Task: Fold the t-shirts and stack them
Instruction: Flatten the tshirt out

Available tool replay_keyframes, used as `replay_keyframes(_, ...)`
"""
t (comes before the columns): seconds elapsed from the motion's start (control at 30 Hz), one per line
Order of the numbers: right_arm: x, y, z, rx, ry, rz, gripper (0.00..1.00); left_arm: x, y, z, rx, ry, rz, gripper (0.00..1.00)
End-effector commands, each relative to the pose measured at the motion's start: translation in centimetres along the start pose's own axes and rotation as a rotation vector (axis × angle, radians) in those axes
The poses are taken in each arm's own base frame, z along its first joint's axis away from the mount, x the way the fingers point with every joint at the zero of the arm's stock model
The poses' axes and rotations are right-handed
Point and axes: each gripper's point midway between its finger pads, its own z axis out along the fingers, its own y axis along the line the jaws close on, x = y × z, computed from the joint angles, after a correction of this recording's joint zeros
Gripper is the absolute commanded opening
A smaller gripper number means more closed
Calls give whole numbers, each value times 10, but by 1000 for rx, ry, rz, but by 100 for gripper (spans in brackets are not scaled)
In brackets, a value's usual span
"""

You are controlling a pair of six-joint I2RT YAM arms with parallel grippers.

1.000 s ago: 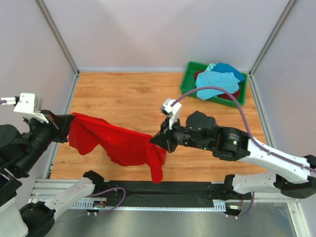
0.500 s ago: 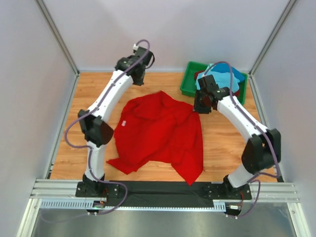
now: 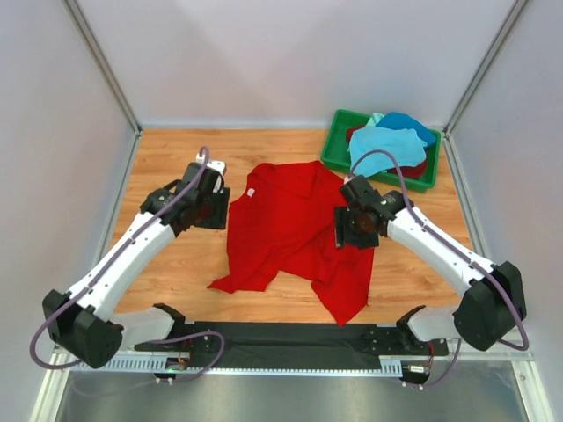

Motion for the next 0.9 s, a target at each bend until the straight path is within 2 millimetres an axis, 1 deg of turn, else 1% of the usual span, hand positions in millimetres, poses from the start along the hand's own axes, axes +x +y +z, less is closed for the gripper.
replay_keyframes(0.0, 22, 10, 15, -30, 53, 80, 59, 16, -31, 55, 148, 76, -51, 53)
replay_keyframes(0.03, 26, 13, 17, -33, 55, 80, 55, 15, -30, 62, 141, 81, -56, 53)
replay_keyframes(0.07, 31, 13, 20, -35, 57, 81, 54, 17, -30, 76, 142, 118, -61, 53)
replay_keyframes(0.1, 34, 14, 21, -35, 58, 86, 53, 16, -26, 84, 135, 134, -75, 53)
replay_keyframes(0.13, 35, 12, 23, -20, 57, 84, 52, 18, -26, 96, 137, 171, -86, 53)
replay_keyframes(0.2, 39, 9, 28, -7, 65, 80, 51, 13, -25, 110, 154, 177, -119, 52)
replay_keyframes(0.23, 39, 8, 29, -2, 63, 78, 50, 21, -29, 122, 172, 217, -133, 52)
replay_keyframes(0.27, 37, 8, 31, -4, 57, 75, 50, 19, -31, 129, 190, 215, -146, 50)
replay_keyframes(0.33, 34, 8, 33, -2, 46, 63, 50, 26, -35, 143, 214, 254, -186, 48)
replay_keyframes(0.43, 28, 10, 39, 5, 36, 44, 50, 35, -31, 158, 191, 301, -231, 48)
replay_keyframes(0.47, 27, 10, 45, 12, 47, 36, 50, 36, -22, 162, 174, 308, -262, 49)
replay_keyframes(0.53, 24, 14, 48, 7, 53, 26, 50, 45, -6, 172, 126, 349, -317, 49)
replay_keyframes(0.57, 23, 15, 54, 11, 62, 22, 50, 49, 11, 174, 91, 370, -377, 50)
replay_keyframes(0.63, 20, 19, 59, 7, 68, 14, 50, 60, 31, 180, 48, 409, -434, 50)
replay_keyframes(0.67, 18, 20, 61, 4, 69, 5, 50, 62, 51, 182, 10, 410, -485, 50)
replay_keyframes(0.7, 17, 21, 63, 4, 72, 1, 50, 68, 61, 182, -15, 420, -510, 50)
replay_keyframes(0.73, 13, 26, 65, -4, 79, -7, 50, 68, 70, 180, -24, 414, -534, 49)
replay_keyframes(0.77, 12, 28, 66, -5, 83, -14, 50, 73, 90, 176, -74, 408, -571, 49)
replay_keyframes(0.8, 12, 31, 67, -6, 90, -23, 50, 65, 100, 166, -90, 366, -587, 50)
replay_keyframes(0.83, 12, 34, 70, -4, 103, -33, 50, 63, 109, 158, -105, 341, -599, 50)
replay_keyframes(0.87, 7, 39, 68, -13, 95, -40, 50, 60, 114, 151, -114, 314, -598, 50)
